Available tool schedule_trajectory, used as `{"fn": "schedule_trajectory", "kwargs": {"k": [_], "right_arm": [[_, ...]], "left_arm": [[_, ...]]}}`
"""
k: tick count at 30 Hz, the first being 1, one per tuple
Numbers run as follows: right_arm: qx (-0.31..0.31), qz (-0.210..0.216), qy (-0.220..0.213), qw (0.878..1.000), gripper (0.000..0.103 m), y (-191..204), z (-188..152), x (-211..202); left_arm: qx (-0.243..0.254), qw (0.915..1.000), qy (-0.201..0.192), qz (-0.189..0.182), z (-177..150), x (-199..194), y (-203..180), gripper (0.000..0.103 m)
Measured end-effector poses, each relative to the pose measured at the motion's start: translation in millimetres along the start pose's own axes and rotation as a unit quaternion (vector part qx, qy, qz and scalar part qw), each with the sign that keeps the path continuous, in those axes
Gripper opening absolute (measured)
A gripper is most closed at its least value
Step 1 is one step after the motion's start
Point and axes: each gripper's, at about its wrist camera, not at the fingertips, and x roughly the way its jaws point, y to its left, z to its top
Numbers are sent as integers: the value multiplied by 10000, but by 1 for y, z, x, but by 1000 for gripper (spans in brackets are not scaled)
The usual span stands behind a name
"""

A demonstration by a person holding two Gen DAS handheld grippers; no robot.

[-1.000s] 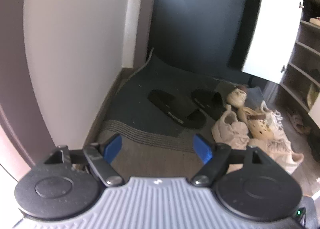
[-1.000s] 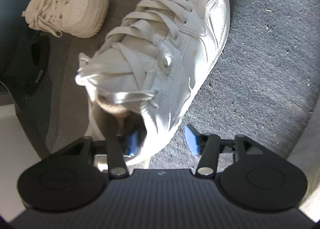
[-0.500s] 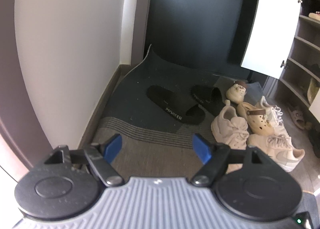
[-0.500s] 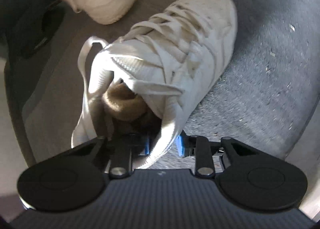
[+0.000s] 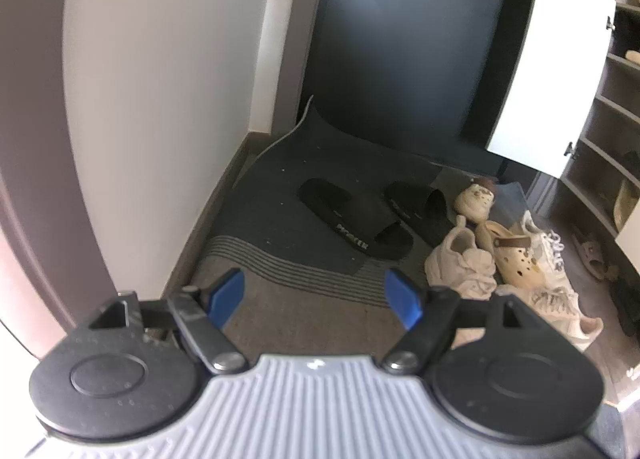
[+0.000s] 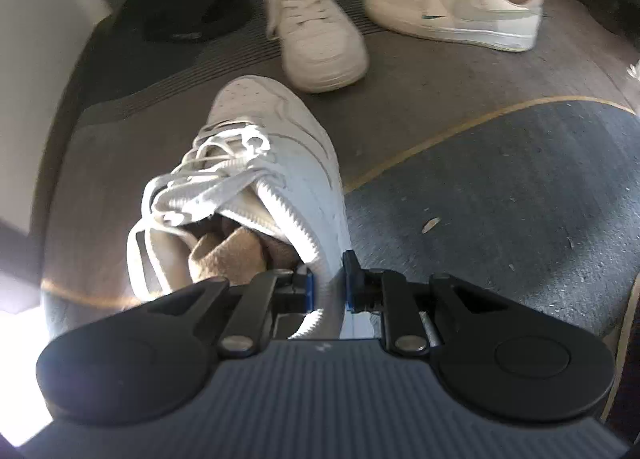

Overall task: Organize scattered shoes
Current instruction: 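Carry the sneaker with the right gripper, set it down by the wall, open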

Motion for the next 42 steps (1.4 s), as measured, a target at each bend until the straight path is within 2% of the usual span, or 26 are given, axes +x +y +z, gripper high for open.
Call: {"fn": "schedule_trajectory", "kwargs": {"k": [7, 11, 18, 21, 27, 31, 34, 36, 38, 39, 40, 42], "right_arm": [[-187, 200, -91, 9996, 17, 33, -18, -5], [-252, 244, -64, 9994, 18, 11, 2, 18], [-127, 185, 198, 9996, 18, 7, -11, 39], [-283, 154, 123, 9994, 18, 9, -13, 40], [-162, -60, 171, 9997, 19, 8, -22, 50], [-142, 82, 130, 9998, 20, 2, -23, 50], [-70, 325, 373, 9987, 21, -6, -17, 51], [-180, 519, 547, 9970, 25, -13, -13, 48], [-394, 608, 644, 9953, 45, -16, -10, 40], [-602, 665, 687, 9936, 63, -19, -9, 33], [-832, 736, 731, 9911, 76, -22, -7, 25], [-1369, 949, 828, 9826, 80, -27, 0, 7]], "left_arm": [[45, 10000, 59, 13, -1, -1, 5, 78], [7, 9999, 111, -16, -1, 0, 6, 78], [58, 9999, 93, -8, 1, 1, 4, 79], [58, 9999, 103, -36, -1, 1, 4, 79], [11, 9996, 212, -193, 4, 2, 1, 81], [31, 9993, 235, -296, 5, 2, -2, 85], [179, 9981, 358, -474, 8, 7, -11, 85], [269, 9968, 400, -634, 14, 9, -19, 85], [326, 9954, 448, -778, 21, 12, -27, 85], [356, 9948, 460, -833, 24, 13, -31, 85], [426, 9936, 499, -919, 28, 16, -37, 86], [564, 9907, 580, -1095, 36, 22, -49, 88]]}}
